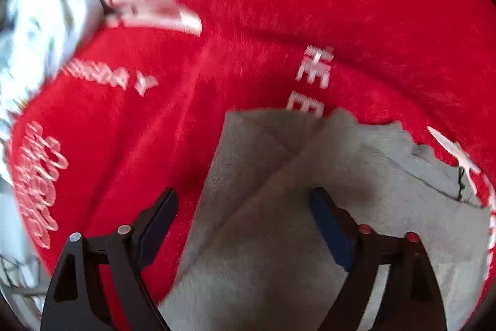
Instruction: Fold small clothes
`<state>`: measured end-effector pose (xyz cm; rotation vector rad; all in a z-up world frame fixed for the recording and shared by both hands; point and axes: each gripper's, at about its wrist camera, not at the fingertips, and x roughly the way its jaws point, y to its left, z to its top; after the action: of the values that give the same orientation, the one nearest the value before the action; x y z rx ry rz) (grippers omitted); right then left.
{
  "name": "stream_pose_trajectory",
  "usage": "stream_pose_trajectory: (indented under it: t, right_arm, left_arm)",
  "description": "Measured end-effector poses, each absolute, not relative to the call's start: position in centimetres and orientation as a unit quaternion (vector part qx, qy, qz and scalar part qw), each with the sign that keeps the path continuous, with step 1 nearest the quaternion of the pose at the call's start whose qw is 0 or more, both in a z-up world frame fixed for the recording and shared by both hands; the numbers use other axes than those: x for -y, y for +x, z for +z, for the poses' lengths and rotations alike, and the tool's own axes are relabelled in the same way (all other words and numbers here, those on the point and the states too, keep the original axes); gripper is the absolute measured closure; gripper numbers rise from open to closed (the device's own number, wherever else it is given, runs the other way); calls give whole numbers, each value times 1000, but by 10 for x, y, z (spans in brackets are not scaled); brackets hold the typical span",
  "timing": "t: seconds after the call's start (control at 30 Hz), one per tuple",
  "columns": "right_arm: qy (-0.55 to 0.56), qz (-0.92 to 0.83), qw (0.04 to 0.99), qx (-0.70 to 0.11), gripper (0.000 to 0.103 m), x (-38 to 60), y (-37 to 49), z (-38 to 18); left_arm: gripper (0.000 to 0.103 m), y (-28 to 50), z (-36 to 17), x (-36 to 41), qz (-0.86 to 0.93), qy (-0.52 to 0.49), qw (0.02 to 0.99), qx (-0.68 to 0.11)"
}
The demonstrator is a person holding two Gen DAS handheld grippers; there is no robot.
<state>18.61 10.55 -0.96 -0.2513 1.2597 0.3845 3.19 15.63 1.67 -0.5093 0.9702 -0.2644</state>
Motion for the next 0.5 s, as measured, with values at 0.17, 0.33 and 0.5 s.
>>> stream_pose_trajectory:
  t: [0.17,0.33,0.5]
  right_arm:
    - [-181,153,792,-562,20,-126,180,-20]
    - [-152,143,804,-557,74,-95,185,-8]
    - [-107,166,813,-548,79,-78,183,1]
  left_arm:
    - [82,31,18,-155,-122,-240,845,-461]
    - [82,29,22,-153,-115,-234,848,-462]
    - [91,28,30,-146,-104,-206,855,-465]
